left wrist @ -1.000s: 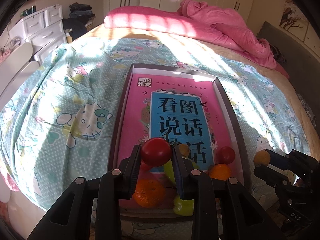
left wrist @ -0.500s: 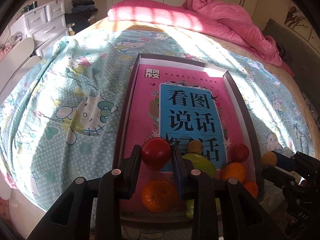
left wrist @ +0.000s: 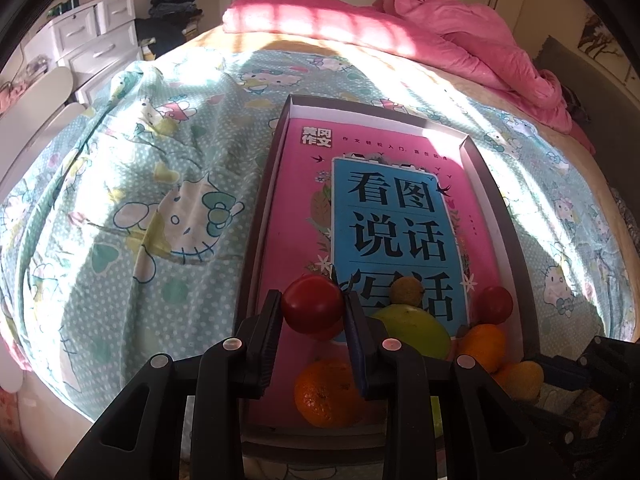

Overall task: Organize fruits
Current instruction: 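Lower the tomato and small fruit into the tray among the fruits, then open both tools to release the tomato and small fruit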

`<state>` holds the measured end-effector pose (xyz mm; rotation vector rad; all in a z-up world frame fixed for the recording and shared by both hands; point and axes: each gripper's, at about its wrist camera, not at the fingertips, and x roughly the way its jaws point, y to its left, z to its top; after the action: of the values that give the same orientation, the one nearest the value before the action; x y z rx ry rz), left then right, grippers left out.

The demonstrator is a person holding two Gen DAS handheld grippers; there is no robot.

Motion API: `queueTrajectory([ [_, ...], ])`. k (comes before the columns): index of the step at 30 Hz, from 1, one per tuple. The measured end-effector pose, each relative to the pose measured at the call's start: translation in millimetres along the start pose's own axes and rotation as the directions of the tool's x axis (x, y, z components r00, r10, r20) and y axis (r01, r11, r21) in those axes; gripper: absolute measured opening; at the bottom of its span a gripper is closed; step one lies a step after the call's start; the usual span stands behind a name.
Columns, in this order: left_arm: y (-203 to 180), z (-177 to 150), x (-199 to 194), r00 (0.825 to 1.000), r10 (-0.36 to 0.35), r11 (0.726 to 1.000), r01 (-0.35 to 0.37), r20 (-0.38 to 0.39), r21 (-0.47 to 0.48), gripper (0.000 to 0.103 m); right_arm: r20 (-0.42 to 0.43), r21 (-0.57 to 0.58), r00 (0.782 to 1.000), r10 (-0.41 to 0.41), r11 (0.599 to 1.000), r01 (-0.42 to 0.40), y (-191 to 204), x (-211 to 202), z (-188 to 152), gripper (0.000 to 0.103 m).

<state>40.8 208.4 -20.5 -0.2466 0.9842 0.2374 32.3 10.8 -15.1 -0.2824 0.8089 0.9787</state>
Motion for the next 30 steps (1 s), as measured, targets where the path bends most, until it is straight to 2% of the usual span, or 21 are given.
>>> queueTrajectory([
  [5,-1,0,1,1.000,-0.008,1.000,0.008,0.006,0.003,0.031,-0.036,-0.041,0.999,0.029,0.999,-0.030,13,8,-6,0.029],
  [15,-2,6,4,0.999,-0.046,0.999,0.046,0.019,-0.001,0.031,-0.073,-0.067,0.997,0.020,0.997,-0.025,22,19,-9,0.029],
  [20,-12,5,5,0.998,-0.065,0.997,0.064,0.020,0.040,0.031,-0.079,-0.096,0.997,0.012,0.995,-0.019,26,21,-11,0.029],
  [24,-22,2,3,0.998,-0.054,0.995,0.051,0.024,0.088,0.031,-0.082,-0.104,0.997,0.012,0.994,-0.020,28,23,-13,0.029],
  [30,-28,-1,2,0.997,-0.075,0.991,0.073,0.020,0.109,0.032,-0.081,-0.103,0.997,0.010,0.994,-0.019,28,23,-13,0.029],
])
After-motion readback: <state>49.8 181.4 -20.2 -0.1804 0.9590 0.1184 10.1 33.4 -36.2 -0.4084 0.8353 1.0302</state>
